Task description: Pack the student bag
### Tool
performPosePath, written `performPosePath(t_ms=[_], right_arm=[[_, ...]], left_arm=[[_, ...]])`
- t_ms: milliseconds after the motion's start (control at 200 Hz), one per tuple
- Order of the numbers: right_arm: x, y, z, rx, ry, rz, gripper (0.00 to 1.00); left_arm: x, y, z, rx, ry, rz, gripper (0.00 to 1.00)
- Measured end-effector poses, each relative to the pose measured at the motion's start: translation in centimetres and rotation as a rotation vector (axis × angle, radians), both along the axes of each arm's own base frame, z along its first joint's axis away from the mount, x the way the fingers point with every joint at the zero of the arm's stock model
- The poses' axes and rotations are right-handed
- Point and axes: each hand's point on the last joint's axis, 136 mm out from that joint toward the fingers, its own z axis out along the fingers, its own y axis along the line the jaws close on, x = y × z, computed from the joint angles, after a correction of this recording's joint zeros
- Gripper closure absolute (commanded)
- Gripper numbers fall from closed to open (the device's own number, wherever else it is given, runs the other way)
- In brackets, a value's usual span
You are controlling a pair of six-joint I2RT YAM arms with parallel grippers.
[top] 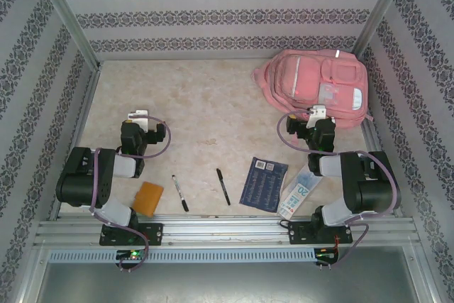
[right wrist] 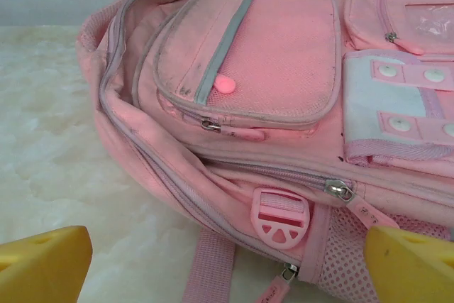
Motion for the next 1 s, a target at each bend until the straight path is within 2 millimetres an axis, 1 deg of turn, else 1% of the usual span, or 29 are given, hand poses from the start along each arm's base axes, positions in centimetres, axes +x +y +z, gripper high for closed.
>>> performPosePath(t_ms=[645, 809, 999], right_arm=[[0.0, 0.01, -0.01, 0.0, 0.0, 0.0, 0.02], [0.0, 0.01, -0.01, 0.0, 0.0, 0.0, 0.02], [0.0, 0.0, -0.01, 0.0, 0.0, 0.0, 0.02]], left_arm=[[0.0, 0.0, -0.01, 0.0, 0.0, 0.0, 0.01], [-0.06, 0.73, 0.01, 0.011, 0.0, 0.042, 0.01], [-0.08, 0.97, 0.02, 0.013, 0.0, 0.056, 0.01]])
